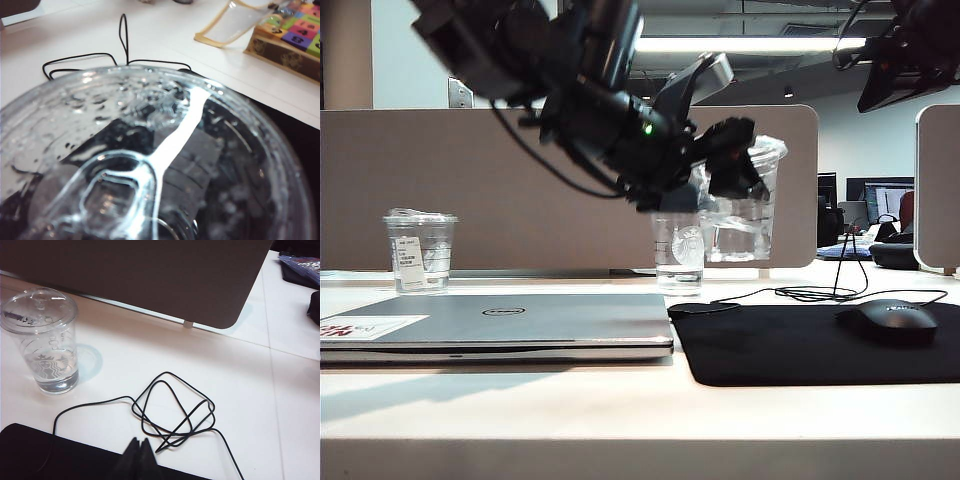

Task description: Pick up the coffee cup on the middle and place it on the right side of the laptop.

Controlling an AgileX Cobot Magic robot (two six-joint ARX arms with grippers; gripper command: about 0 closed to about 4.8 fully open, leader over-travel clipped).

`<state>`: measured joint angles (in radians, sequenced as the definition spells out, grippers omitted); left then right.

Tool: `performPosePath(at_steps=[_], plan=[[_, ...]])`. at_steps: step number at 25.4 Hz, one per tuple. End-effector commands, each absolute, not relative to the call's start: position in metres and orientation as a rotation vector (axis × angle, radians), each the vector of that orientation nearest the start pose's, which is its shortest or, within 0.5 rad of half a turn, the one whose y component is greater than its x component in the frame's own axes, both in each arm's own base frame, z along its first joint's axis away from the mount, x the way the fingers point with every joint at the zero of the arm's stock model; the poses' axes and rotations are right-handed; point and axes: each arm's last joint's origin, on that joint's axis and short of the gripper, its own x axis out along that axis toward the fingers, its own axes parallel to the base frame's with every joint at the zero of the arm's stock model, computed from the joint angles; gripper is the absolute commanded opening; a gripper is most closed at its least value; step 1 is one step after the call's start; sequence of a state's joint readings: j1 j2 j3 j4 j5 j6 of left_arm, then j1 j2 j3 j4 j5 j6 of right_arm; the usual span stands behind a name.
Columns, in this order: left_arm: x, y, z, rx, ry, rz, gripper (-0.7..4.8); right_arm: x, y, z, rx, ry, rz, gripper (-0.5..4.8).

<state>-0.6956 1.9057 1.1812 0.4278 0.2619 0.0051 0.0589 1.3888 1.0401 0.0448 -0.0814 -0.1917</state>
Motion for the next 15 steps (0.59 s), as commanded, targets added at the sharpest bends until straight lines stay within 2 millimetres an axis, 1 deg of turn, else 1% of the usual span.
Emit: performPosePath(at_steps=[1, 8, 11, 15], plan=[[0.32, -0.277, 0.196, 0.047, 0.265, -0.939, 3.32, 0.314, 0.021, 0.312, -0.188, 0.266, 0.165, -0.05], [0.321, -0.285, 0.176, 0.049, 0.282, -0.95, 3.32, 0.314, 0.021, 0.312, -0.188, 0.267, 0.165, -0.05], [0.324, -0.287, 0.162, 0.03, 0.297, -0.947, 3.32, 0.314, 0.021, 0.311, -0.187, 0.272, 0.166, -0.05], [0.325, -0.288, 0.157, 0.032, 0.302, -0.946, 3.33, 0.313, 0.021, 0.311, -0.187, 0.273, 0.166, -0.05]])
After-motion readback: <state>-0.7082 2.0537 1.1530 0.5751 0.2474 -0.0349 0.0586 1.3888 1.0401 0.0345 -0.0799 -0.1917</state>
